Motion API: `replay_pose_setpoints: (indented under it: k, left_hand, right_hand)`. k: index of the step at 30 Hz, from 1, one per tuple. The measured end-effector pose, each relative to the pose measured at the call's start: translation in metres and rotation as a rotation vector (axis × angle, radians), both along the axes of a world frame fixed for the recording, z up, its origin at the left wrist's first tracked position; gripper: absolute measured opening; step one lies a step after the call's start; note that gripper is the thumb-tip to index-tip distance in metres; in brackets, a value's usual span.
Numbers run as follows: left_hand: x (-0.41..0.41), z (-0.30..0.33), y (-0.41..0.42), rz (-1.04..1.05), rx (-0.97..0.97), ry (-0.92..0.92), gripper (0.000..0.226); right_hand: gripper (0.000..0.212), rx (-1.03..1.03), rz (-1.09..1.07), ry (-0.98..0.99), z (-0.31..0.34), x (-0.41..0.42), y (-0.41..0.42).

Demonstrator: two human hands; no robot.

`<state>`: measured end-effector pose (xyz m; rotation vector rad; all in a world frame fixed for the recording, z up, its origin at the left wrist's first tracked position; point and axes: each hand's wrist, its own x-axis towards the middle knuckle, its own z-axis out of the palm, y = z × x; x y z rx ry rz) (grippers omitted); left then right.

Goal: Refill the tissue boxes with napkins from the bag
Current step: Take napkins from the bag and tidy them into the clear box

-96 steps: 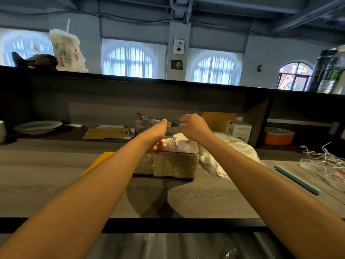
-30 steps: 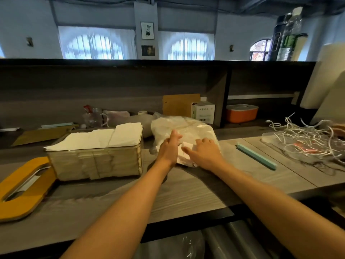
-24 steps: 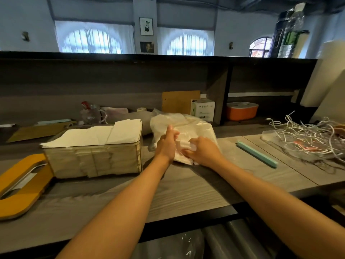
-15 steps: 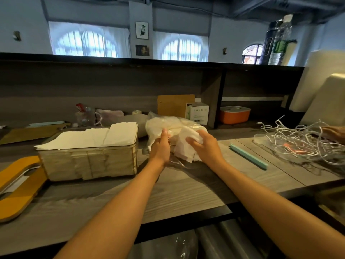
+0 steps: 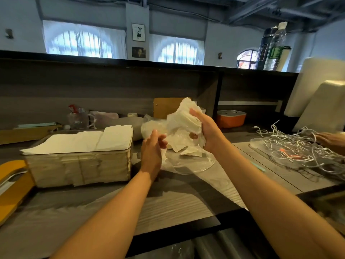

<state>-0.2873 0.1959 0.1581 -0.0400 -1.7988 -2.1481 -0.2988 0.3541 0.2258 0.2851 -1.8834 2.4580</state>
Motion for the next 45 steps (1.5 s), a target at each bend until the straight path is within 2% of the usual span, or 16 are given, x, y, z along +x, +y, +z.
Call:
replay_pose_setpoints:
  k: [3,5,9,11,14,18,21,24,27,30,32,34,36,39,42,45]
  left_hand:
    - [0.0,0.005,0.002,-0.106,0.209,-0.051,0.055]
    - [0.0,0.004,0.001,-0.224,0.335,-0.128,0.065]
    - [-0.003,0.005,-0.003,-0.505,0.419,-0.196,0.075]
    - [0.001,0.008,-0.003,-0.551,0.407,-0.217,0.074]
    - [0.003,0.008,-0.001,-0.521,0.28,-0.225,0.066]
    - [0.009,0.007,0.0,-0.451,0.069,-0.202,0.033]
    - [0.011,0.005,0.002,-0.448,-0.004,-0.206,0.029]
    - [0.011,0.007,0.005,-0.414,0.003,-0.229,0.017]
    - [0.008,0.006,0.004,-0.38,0.032,-0.247,0.015]
    - [0.004,0.004,0.002,-0.356,0.061,-0.264,0.035]
    - [0.003,0.005,0.001,-0.32,0.165,-0.261,0.036]
    - [0.002,0.007,-0.001,-0.284,0.296,-0.259,0.034]
    - [0.004,0.009,-0.002,-0.267,0.352,-0.27,0.032]
    - [0.01,0.012,0.001,-0.303,0.32,-0.29,0.031]
    - [0.017,0.015,0.01,-0.376,0.26,-0.304,0.028]
    - [0.025,0.019,0.016,-0.465,0.28,-0.358,0.02]
  right_hand:
    - [0.031,0.077,0.015,-0.059,-0.023,0.001,-0.006]
    - [0.026,0.103,0.059,-0.103,-0.038,0.004,-0.008]
    - [0.027,0.064,0.139,-0.148,-0.039,0.008,-0.004]
    - [0.02,0.108,0.118,-0.15,-0.037,0.01,-0.004]
    - [0.012,0.45,-0.098,0.017,-0.041,0.007,-0.008]
    - [0.027,0.6,-0.17,0.174,-0.041,0.012,-0.012]
    - [0.049,0.613,-0.184,0.105,-0.04,0.013,-0.012]
    - [0.057,0.577,-0.155,0.074,-0.045,0.007,-0.012]
    - [0.048,0.529,-0.18,0.062,-0.044,0.007,-0.013]
    - [0.025,0.638,-0.258,0.157,-0.048,-0.001,-0.009]
    - [0.021,0.607,-0.365,0.149,-0.052,-0.005,-0.005]
    - [0.026,0.486,-0.497,0.157,-0.051,-0.006,0.002]
    - [0.03,0.272,-0.585,0.187,-0.043,-0.001,0.007]
    - [0.023,-0.008,-0.504,0.117,-0.031,0.006,0.006]
    - [0.014,0.099,-0.433,0.259,-0.03,0.013,-0.008]
    - [0.023,0.333,-0.428,0.441,-0.039,0.01,-0.019]
